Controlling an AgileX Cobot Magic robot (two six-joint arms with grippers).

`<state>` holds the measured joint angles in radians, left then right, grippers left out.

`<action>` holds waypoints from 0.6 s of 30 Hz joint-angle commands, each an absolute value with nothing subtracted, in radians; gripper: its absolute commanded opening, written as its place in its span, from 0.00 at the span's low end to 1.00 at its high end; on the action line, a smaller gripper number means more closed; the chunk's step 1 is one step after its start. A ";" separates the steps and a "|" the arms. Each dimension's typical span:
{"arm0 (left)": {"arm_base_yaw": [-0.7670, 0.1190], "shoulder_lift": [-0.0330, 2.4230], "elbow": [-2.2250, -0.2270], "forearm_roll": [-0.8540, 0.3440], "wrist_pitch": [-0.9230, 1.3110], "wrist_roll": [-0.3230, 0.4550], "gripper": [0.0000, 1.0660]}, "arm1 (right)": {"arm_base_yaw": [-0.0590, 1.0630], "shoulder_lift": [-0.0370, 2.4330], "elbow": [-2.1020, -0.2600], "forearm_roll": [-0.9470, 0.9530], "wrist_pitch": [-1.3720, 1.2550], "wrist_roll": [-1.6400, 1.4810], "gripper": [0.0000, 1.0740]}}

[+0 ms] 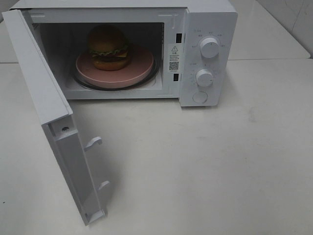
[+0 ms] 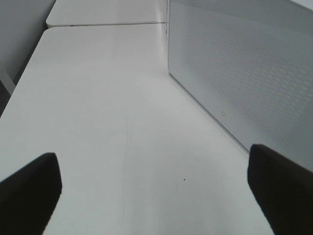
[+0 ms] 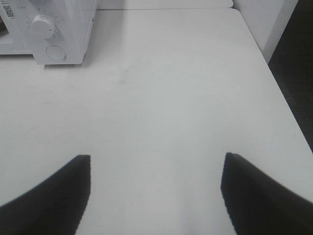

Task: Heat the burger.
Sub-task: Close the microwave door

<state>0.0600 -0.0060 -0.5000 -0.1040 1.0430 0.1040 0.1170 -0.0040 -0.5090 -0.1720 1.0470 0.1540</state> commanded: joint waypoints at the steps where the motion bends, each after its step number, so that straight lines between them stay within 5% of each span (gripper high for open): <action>1: 0.054 -0.024 -0.498 -0.109 1.040 0.101 0.92 | 0.112 -0.032 -0.508 -0.171 1.040 0.158 0.67; 18: 0.054 -0.024 -0.498 -0.109 1.040 0.101 0.92 | 0.112 -0.032 -0.508 -0.171 1.040 0.158 0.67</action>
